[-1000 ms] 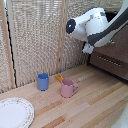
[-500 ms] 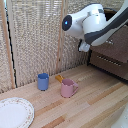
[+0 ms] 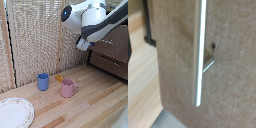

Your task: Propose to navigate your clamp on the clench of the first drawer. Use gentle force to register to the cabinet. Send posterior your swing mandate till over it lurks, a cup of pink essence. Fortify your grip after aiming concentric with the pink cup’s periphery. Manoeuvre the pink towards the cabinet's top. Drop your compression till the cup is resting inside.

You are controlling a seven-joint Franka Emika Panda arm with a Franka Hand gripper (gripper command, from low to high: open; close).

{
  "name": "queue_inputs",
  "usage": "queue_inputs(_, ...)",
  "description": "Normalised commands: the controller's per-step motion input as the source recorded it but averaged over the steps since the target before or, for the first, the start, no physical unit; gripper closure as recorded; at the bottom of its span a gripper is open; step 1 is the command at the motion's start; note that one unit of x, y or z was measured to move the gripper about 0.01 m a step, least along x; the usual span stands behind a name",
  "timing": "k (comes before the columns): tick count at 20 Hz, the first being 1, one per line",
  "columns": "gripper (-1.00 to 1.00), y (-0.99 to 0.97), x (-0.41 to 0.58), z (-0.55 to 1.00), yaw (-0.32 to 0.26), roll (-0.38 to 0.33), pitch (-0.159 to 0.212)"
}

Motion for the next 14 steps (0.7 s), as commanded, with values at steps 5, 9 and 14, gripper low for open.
queue_inputs(5, -1.0, 0.13, 0.114, 0.0, -0.23, 0.36, 0.114)
queue_inputs(9, -1.0, 0.18, 0.181, 0.0, -0.203, 0.375, 0.117)
queue_inputs(14, -1.0, 0.24, 0.133, 0.0, -0.18, 0.375, 0.088)
